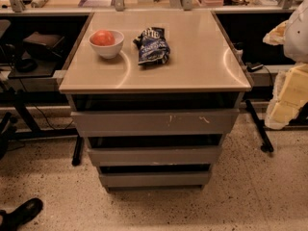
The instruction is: Open bottom drawer
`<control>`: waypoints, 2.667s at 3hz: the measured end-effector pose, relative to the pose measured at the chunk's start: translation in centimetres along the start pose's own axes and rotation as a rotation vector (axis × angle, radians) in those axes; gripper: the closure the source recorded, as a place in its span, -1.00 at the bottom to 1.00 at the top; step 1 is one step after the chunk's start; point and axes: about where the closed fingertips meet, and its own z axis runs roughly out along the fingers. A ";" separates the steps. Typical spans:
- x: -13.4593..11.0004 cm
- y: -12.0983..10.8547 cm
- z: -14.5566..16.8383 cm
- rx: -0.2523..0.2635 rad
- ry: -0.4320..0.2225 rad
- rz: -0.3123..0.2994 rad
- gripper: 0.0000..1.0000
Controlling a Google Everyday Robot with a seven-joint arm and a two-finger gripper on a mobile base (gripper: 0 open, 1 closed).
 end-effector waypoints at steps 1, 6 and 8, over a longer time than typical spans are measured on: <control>-0.2 0.0 0.1 0.009 0.002 -0.003 -1.00; -7.1 13.8 41.4 -0.327 -0.182 -0.021 -1.00; -6.2 13.8 43.5 -0.282 -0.213 0.002 -1.00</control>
Offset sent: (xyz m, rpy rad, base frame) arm 0.0296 0.0873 -0.2210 0.0600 -0.0730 0.1343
